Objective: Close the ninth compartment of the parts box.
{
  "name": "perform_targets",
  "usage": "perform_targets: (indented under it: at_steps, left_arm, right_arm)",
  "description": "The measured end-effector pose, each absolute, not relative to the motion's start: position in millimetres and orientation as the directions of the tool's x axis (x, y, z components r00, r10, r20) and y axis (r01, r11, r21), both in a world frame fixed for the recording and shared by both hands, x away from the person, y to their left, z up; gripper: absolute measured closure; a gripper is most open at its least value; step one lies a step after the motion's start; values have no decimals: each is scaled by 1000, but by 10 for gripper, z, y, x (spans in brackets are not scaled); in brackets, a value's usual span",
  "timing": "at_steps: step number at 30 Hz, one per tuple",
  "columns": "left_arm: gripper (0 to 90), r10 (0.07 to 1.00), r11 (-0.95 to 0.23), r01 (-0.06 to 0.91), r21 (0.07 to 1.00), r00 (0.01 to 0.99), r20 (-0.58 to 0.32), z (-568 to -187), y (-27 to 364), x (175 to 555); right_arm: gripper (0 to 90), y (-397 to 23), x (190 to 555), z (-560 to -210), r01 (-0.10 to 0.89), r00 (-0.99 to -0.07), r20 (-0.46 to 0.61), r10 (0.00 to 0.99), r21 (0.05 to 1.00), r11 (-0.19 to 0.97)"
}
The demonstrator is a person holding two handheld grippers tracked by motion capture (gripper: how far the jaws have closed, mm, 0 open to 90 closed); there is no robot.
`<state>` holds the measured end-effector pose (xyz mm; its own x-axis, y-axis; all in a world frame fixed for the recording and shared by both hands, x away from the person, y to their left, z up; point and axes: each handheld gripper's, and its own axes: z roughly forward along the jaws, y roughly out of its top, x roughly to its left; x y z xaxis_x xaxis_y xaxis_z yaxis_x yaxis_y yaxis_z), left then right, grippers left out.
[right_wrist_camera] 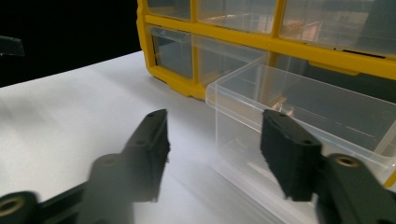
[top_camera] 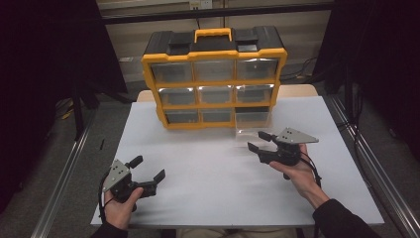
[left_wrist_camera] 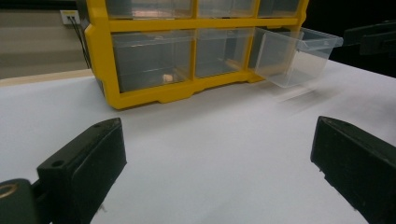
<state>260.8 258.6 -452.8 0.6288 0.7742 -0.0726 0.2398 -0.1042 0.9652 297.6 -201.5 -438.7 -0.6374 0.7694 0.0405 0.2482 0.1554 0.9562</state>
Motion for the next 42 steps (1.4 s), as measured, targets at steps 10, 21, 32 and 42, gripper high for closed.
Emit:
perform_targets:
  at_steps: [10,21,32,42]
  left_arm:
    - [30,775,-104,238,966,628,-72,-4527,2587,2604]
    - [31,776,-103,234,967,627,-69,-4524,2591,2603]
    - [30,777,-104,236,966,626,-69,-4523,2592,2601]
    - [31,776,-107,235,966,627,-66,-4525,2587,2603]
  right_arm:
    - [668,-2036,3001,-4433,266,-657,79,749,955,133]
    - [856,-2036,3071,-4506,289,-671,107,733,949,127]
    - [900,-2053,3133,-4579,326,-662,111,741,933,152]
    - [900,-2085,3198,-4619,333,-647,98,756,928,165]
